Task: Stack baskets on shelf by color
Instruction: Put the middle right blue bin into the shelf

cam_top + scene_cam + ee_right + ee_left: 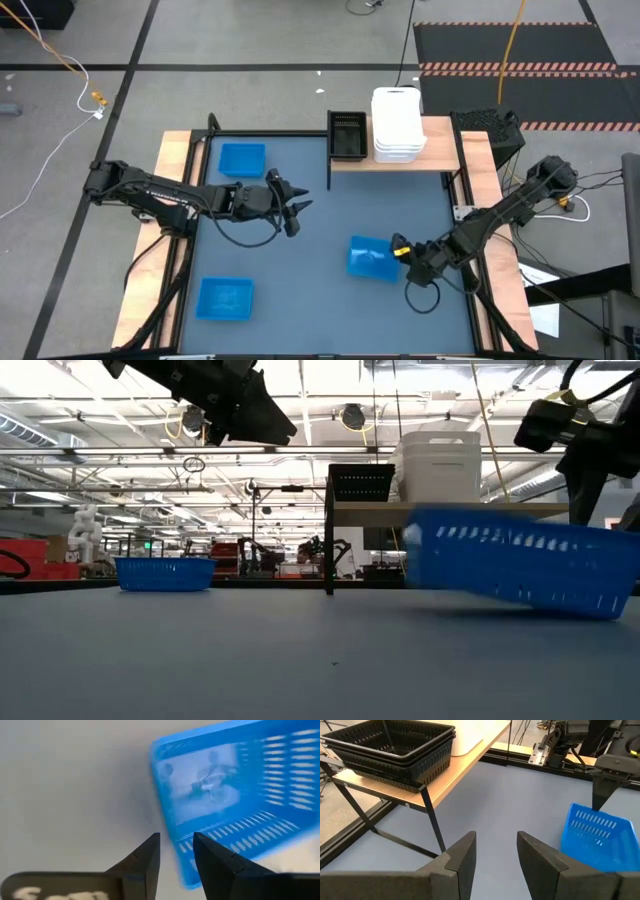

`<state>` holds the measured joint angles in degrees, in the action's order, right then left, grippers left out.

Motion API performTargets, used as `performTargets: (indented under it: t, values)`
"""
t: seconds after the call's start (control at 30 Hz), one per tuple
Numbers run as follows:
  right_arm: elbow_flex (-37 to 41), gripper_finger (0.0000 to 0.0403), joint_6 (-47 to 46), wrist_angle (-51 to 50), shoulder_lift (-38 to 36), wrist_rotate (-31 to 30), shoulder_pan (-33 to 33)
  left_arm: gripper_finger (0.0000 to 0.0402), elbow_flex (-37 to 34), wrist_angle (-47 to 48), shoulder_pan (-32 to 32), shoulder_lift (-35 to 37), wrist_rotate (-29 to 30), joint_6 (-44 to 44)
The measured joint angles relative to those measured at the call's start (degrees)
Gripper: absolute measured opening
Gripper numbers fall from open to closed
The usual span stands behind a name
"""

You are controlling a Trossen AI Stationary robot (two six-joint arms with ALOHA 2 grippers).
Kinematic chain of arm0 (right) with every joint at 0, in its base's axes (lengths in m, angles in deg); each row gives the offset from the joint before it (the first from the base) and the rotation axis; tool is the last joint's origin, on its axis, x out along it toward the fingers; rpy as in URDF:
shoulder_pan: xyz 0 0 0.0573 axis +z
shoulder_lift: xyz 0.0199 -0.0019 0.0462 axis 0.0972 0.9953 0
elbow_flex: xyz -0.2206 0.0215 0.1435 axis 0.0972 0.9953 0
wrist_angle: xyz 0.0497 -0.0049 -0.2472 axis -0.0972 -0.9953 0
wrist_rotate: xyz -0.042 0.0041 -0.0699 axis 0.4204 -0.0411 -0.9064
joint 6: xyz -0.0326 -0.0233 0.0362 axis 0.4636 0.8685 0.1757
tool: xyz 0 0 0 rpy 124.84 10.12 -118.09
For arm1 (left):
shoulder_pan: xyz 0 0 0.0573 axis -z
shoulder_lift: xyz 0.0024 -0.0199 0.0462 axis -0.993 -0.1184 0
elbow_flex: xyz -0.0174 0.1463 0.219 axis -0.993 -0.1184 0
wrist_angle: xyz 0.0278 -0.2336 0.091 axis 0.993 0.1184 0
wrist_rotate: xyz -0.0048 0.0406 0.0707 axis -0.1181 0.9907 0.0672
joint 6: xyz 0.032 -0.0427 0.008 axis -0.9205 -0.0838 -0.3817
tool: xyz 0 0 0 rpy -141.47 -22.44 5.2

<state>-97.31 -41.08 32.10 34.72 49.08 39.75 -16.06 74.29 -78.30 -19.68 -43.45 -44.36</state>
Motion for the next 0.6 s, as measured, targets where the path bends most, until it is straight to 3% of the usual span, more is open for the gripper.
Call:
performTargets:
  t: [0.23, 0.5, 0.6]
  values:
    - [0.03, 0.0075, 0.34, 0.04, 0.00, 4.10, -1.22, 0.0145, 0.00, 0.00, 0.00, 0.00, 0.00, -0.07]
    - [0.03, 0.0063, 0.51, 3.99, 0.00, 4.63, -3.89, 0.0145, -0.02, -0.02, 0.00, 0.00, 0.02, -0.07]
    - [0.01, 0.0036, -0.88, 4.84, 0.00, 4.63, -5.45, 0.0145, -0.02, -0.02, 0.00, 0.00, 0.02, -0.02]
